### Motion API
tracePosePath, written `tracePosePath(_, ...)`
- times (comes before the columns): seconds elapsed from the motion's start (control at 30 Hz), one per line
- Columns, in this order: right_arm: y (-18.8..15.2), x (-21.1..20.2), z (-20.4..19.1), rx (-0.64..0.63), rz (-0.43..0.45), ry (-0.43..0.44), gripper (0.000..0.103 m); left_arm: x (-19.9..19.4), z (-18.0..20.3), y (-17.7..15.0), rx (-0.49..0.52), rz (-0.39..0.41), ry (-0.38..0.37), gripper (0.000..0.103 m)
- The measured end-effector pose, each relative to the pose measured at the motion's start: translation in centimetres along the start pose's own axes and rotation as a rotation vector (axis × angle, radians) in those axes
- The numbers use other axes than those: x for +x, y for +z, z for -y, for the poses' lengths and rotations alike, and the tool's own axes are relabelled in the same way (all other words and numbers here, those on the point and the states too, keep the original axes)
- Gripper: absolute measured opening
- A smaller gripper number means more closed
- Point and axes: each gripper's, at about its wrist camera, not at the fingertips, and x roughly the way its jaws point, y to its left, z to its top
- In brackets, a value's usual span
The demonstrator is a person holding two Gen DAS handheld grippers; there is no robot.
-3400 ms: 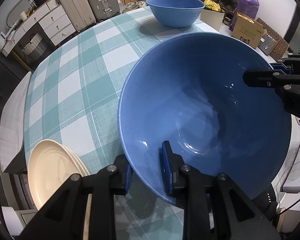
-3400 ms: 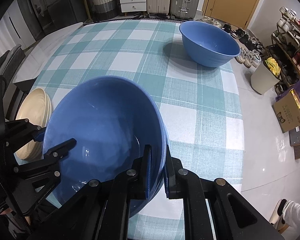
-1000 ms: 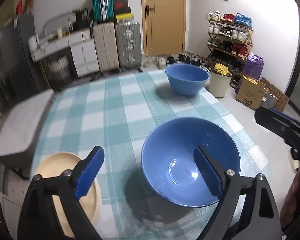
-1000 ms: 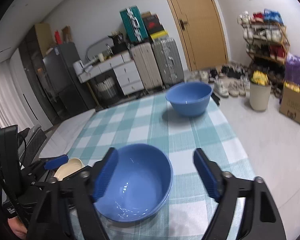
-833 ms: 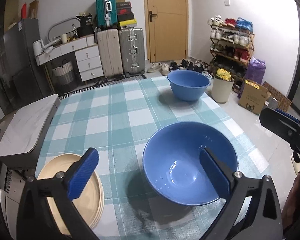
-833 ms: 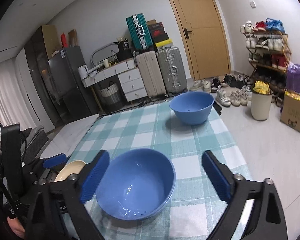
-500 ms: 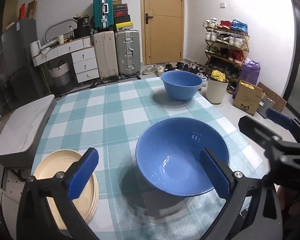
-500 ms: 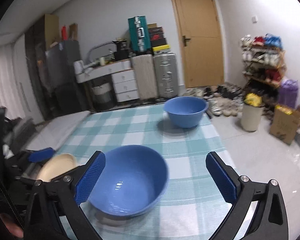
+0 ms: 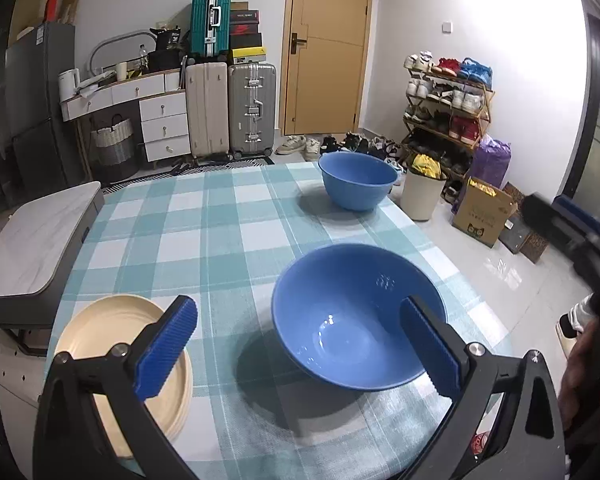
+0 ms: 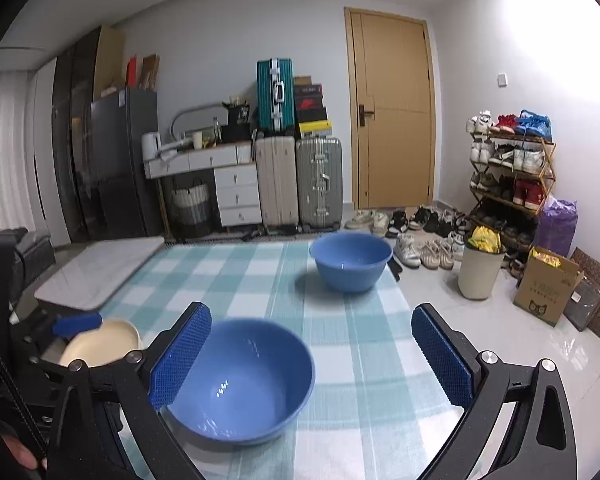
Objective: Organize plates and bowls
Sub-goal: 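Move both grippers to the last blue bowl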
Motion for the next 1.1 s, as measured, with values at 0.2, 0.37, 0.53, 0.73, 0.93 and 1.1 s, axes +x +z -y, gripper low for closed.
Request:
tracePosePath(0.2,2.5,-0.2,0.1,-0.040,-0.013,0.014,0.102,-0.2,-0.9,2.2,0.019,0.009,0.008,0.102)
tracePosePath(0.37,4.2,1.5,1.1,0.005,-0.030,0.071,0.102,1.0,-1.4,5.2,0.039,-0.017,-0.001,0.102)
tracePosePath(0.53,6.2,3.6,3.5,0.140,-0.033,0.262,0.102,3.5,-1.4,8.5,0.024,-0.101,-0.120,0.102)
tracePosePath(0.73,9.8,5.7,6.1,0.196,-0.004,0.278,0.102,6.7,0.2,12.1,0.084,-0.145,-0.120,0.102)
tracePosePath(0.93,12.8,9.4,8.9,0.216,-0.027,0.243,0.102,11.0,1.0,15.8,0.121,-0.202,-0.156,0.102)
tracePosePath(1.1,15.0,13.1,10.9,0.208,-0.031,0.177,0.102,17.0,0.8,18.9,0.108,-0.284,-0.145,0.102)
